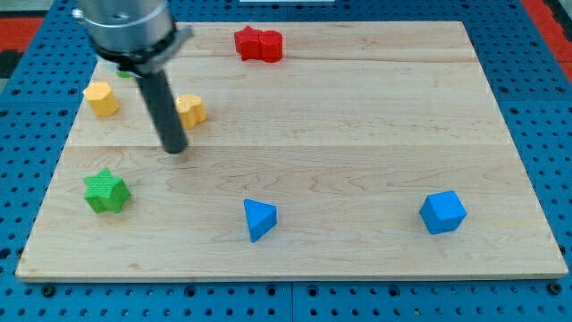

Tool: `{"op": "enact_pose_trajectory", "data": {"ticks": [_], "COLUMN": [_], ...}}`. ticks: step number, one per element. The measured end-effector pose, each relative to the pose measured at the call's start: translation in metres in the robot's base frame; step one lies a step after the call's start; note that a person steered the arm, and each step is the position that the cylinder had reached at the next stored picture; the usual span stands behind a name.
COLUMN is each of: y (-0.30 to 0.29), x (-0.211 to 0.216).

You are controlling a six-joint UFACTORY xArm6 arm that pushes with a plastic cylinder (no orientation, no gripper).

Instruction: Push the yellow heart into yellow hexagon

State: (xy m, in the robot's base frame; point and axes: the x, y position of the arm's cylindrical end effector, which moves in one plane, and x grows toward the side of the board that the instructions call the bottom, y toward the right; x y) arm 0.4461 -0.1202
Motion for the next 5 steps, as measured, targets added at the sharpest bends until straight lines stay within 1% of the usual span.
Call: {"op": "enact_pose_trajectory", "data": {"ticks": [1,2,3,4,5], "y": [0.058,0.002,-0.101,-0.104,-0.065], "x": [-0.043,-0.064,-0.064,-0.057,-0.008]}}
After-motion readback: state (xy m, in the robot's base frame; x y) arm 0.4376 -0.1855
